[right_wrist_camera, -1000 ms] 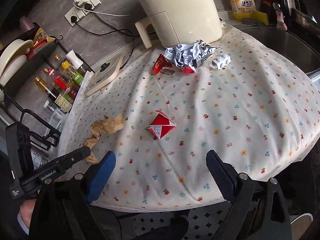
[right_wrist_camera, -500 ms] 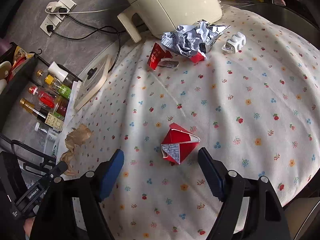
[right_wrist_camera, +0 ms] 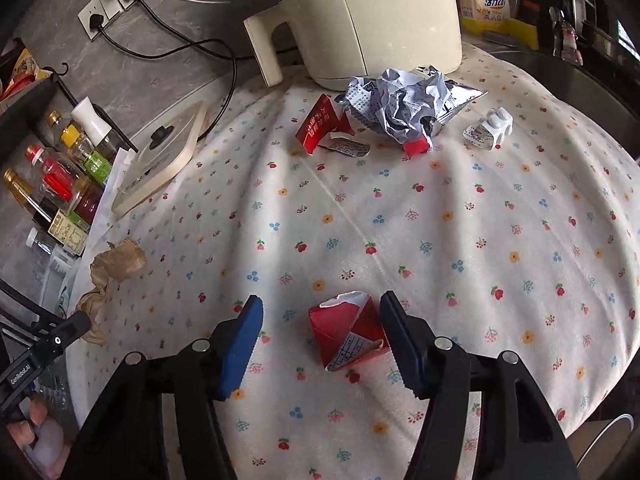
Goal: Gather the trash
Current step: 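Grasp the red-and-white carton with the right gripper, then carry the paper scrap and carton to the white bucket and release both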
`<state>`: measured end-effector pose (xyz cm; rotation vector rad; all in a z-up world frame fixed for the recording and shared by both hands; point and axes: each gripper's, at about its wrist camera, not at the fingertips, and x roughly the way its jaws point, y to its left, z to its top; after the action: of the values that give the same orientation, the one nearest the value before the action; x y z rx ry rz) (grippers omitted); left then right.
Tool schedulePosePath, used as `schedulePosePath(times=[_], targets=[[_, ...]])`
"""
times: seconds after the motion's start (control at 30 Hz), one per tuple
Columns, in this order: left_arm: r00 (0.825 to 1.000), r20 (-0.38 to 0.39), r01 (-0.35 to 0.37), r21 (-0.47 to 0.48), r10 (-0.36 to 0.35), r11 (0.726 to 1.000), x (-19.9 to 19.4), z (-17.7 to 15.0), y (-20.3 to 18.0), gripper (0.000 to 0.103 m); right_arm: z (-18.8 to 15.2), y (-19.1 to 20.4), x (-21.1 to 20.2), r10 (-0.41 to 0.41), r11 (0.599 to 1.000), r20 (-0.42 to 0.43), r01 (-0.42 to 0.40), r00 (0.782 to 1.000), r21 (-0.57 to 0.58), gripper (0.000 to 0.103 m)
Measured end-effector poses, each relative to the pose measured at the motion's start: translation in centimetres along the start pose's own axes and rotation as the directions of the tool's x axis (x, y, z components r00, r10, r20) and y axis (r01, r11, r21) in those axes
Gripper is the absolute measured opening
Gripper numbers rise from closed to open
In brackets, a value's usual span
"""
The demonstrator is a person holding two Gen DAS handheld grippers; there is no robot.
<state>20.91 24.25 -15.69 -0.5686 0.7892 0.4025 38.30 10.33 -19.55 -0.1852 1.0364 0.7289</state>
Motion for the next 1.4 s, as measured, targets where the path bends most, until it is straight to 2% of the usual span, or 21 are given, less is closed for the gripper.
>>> schedulePosePath(times=[0.07, 0.1, 0.17, 0.57, 0.97, 1.4], targets=[[1.000, 0.001, 0.007, 0.002, -0.007, 1.000, 0.0, 0.1, -0.2, 0.021, 0.0, -0.3, -0.2, -0.039, 0.999, -0.005, 0.038, 0.999, -0.027, 0.032], [1.000, 0.004, 0.011, 0.002, -0.011, 1.000, 0.0, 0.1, -0.4, 0.021, 0.1, -0.7, -0.3, -0.013, 1.000, -0.015, 0.013, 1.000, -0.009, 0.030], [1.000, 0.010, 0.019, 0.006, -0.020, 1.000, -0.1, 0.2, -0.8, 0.021, 0.2, -1.7, -0.8, 0.022, 0.999, -0.029, -0.021, 0.999, 0.032, 0.029], [0.995, 0.005, 0.097, 0.071, -0.098, 0.993, 1.0, 0.2, -6.9, 0.021, -1.6, -6.3, -7.0, 0.019, 0.996, 0.044, -0.023, 0.999, 0.083, 0.028], [0.973, -0.076, 0.228, 0.190, -0.218, 0.955, 3.9, -1.9, -18.8, 0.021, -5.4, -17.6, -14.5, -0.093, 0.971, 0.092, 0.070, 0.991, 0.230, 0.028], [0.928, -0.209, 0.363, 0.324, -0.308, 0.873, 6.6, -8.1, -34.0, 0.021, -14.2, -31.5, -22.1, -0.231, 0.887, 0.076, 0.178, 0.970, 0.427, 0.029]])
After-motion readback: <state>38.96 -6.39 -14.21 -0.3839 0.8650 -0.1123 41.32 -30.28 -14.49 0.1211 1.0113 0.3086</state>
